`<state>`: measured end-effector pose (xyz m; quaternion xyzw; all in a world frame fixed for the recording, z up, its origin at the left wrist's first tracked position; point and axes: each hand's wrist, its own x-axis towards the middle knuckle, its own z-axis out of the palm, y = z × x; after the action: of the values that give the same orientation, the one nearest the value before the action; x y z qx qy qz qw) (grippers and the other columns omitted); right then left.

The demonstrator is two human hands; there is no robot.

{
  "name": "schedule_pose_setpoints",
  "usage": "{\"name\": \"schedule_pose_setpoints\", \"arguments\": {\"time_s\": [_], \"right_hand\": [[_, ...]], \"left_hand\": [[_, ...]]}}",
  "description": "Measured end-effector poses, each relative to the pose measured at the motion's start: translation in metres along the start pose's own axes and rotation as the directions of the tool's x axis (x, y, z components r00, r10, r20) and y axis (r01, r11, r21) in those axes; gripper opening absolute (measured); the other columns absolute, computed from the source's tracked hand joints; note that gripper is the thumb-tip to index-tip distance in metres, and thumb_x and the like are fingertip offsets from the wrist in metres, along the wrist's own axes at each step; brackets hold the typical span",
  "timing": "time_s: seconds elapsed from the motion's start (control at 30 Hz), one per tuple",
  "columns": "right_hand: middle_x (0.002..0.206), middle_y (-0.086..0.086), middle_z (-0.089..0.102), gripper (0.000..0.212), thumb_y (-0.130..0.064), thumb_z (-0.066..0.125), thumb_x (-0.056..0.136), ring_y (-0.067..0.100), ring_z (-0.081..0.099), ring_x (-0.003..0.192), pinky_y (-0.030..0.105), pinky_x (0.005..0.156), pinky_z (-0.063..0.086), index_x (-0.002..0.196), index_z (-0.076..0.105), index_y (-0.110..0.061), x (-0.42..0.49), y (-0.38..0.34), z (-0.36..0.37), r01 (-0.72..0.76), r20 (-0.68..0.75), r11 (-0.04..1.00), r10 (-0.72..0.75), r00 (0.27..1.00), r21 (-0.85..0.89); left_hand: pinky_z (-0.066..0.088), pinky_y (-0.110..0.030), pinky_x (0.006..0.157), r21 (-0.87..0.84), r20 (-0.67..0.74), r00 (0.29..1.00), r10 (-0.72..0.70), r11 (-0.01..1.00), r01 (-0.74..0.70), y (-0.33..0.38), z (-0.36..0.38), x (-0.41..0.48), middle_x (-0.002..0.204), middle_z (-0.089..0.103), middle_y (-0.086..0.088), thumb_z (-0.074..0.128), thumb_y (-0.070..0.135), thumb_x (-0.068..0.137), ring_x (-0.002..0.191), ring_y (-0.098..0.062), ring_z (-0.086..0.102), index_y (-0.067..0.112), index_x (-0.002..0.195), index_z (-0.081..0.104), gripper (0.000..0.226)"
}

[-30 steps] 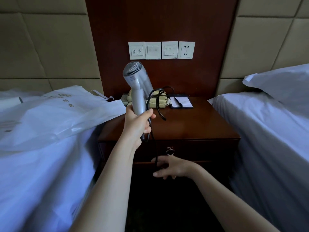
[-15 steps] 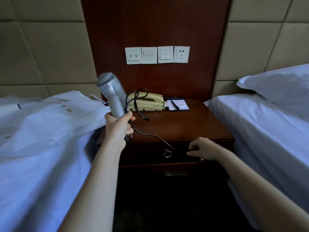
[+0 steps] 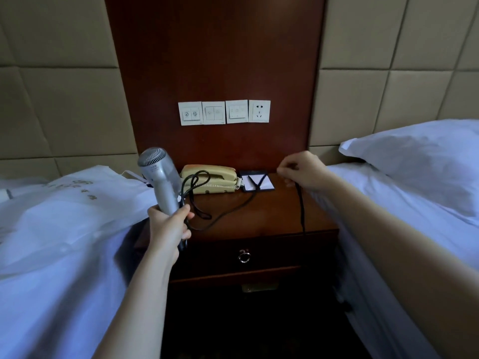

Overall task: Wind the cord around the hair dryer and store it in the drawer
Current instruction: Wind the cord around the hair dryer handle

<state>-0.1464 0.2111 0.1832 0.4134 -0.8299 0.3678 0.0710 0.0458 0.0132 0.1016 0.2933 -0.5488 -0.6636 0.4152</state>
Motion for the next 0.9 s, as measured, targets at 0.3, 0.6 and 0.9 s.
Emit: {"name": "schedule_pose_setpoints", "arguments": {"time_s": [0.3, 0.6, 0.9], "right_hand": [[0.083, 0.004, 0.065, 0.018, -0.017, 0.061, 0.089, 0.017, 0.058, 0.077, 0.025, 0.064, 0.042, 0.090, 0.070, -0.002, 0.059, -0.091, -0.005, 0.182, -0.083, 0.967, -0.199, 0.976, -0.180], [0.063, 0.009, 0.054, 0.023, -0.007, 0.059, 0.090, 0.010, 0.051, 0.049, 0.013, 0.043, 0.045, 0.067, 0.060, -0.003, 0.057, -0.112, 0.062, -0.204, 0.280, 0.852, 0.071, 0.957, 0.482], [0.074, 0.011, 0.053, 0.007, 0.006, 0.054, 0.089, 0.010, 0.056, 0.046, 0.016, 0.047, 0.053, 0.087, 0.060, 0.005, 0.046, -0.098, 0.089, -0.297, 0.191, 0.586, 0.237, 0.952, 0.754]], "left_hand": [[0.027, -0.016, 0.031, -0.121, 0.073, 0.997, -0.005, 0.993, 0.014, 0.008, 0.020, 0.002, 0.070, 0.056, -0.014, 0.059, 0.004, 0.089, 0.027, -0.004, 0.031, 0.001, 0.106, 0.043, 0.023], [0.030, -0.019, 0.033, -0.095, 0.190, 0.979, 0.066, 0.994, -0.049, 0.007, 0.033, -0.005, 0.090, 0.067, -0.018, 0.059, 0.012, 0.091, 0.036, -0.006, 0.042, 0.011, 0.104, 0.041, 0.022], [0.026, -0.017, 0.033, -0.136, 0.185, 0.982, 0.045, 0.990, -0.019, 0.008, 0.033, -0.004, 0.051, 0.040, -0.003, 0.066, 0.002, 0.082, 0.028, -0.008, 0.031, 0.007, 0.098, 0.042, 0.029]]}}
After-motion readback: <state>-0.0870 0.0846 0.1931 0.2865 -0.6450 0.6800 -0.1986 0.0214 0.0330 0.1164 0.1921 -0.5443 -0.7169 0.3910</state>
